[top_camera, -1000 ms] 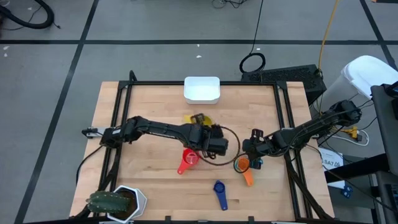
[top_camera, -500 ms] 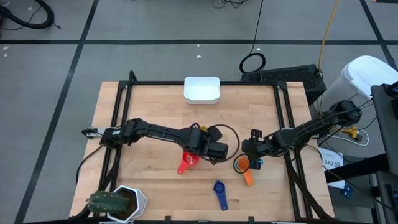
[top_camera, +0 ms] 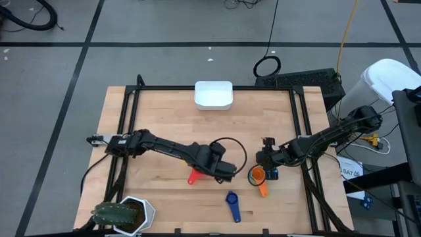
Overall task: Nest measuring cups in basket
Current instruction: Stack the left nested measuring cups on top of the red measuring cup
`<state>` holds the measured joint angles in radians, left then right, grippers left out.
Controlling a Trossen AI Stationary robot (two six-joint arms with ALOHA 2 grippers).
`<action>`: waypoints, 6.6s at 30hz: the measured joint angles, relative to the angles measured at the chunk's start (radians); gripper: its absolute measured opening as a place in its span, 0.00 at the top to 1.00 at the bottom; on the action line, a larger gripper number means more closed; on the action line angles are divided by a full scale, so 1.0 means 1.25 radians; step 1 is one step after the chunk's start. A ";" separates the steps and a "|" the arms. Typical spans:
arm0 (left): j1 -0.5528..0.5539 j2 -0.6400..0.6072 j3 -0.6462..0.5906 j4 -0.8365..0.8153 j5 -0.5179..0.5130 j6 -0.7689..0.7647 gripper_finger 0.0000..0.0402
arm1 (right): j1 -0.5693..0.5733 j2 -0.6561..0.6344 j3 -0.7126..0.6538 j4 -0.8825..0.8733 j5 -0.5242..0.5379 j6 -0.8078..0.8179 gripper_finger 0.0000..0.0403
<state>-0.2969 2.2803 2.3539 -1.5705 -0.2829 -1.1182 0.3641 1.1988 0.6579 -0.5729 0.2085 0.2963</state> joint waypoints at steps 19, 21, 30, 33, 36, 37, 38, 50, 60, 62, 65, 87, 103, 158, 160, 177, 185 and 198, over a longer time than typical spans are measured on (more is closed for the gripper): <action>-0.005 0.001 -0.196 0.161 0.101 -0.215 0.92 | 0.000 0.000 0.000 0.074 -0.001 -0.129 0.63; -0.001 0.001 -0.211 0.193 0.101 -0.201 0.95 | 0.000 0.000 0.000 0.072 -0.001 -0.141 0.63; 0.016 0.001 -0.215 0.202 0.101 -0.163 0.84 | -0.004 0.000 0.000 0.083 0.001 -0.148 0.63; 0.023 0.001 -0.215 0.214 0.101 -0.145 0.76 | -0.004 0.000 0.000 0.082 0.001 -0.128 0.63; 0.029 0.001 -0.215 0.242 0.100 -0.118 0.69 | -0.004 0.000 0.000 0.082 0.000 -0.103 0.63; 0.032 0.001 -0.215 0.245 0.101 -0.109 0.67 | -0.004 0.000 0.000 0.082 0.000 -0.096 0.63; 0.035 0.001 -0.215 0.246 0.101 -0.100 0.65 | -0.004 0.000 0.000 0.082 0.000 -0.085 0.63; 0.018 -0.035 -0.214 0.075 0.093 0.106 0.59 | -0.004 0.000 0.000 0.097 0.113 0.160 0.63; -0.130 -0.085 -0.215 -0.002 -0.043 0.422 0.59 | 0.007 0.000 -0.001 0.155 0.141 0.322 0.63; -0.156 -0.085 -0.225 0.002 -0.086 0.444 0.59 | 0.019 0.000 -0.001 0.159 0.125 0.349 0.63; -0.176 -0.089 -0.262 0.001 -0.102 0.443 0.59 | 0.043 0.000 -0.001 0.159 0.125 0.402 0.63; -0.235 -0.454 -0.926 0.400 -0.125 0.200 0.59 | 0.099 0.000 -0.001 0.181 0.170 0.510 0.63; -0.141 -0.557 -1.177 0.753 -0.047 0.222 0.59 | 0.099 0.000 0.000 0.188 0.170 0.506 0.63; -0.156 -0.557 -1.185 0.954 -0.012 0.210 0.59 | 0.098 0.080 0.061 0.310 0.141 0.161 0.63; -0.151 -0.557 -1.185 0.965 -0.017 0.209 0.59 | 0.097 0.120 0.102 0.316 0.144 0.112 0.63; -0.151 -0.557 -1.185 0.985 -0.043 0.165 0.59 | 0.038 0.438 0.287 0.441 -0.004 -0.080 0.63; -0.153 -0.557 -1.185 0.998 -0.053 0.133 0.59 | 0.033 0.484 0.333 0.481 -0.004 -0.154 0.77; -0.182 -0.544 -1.185 1.037 -0.097 0.087 0.59 | -0.009 0.484 0.333 0.485 -0.100 -0.187 1.00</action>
<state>-0.5250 1.6007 0.8729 -0.2744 -0.4041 -1.0100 0.3523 1.8034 1.0744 0.0334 0.0833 0.0624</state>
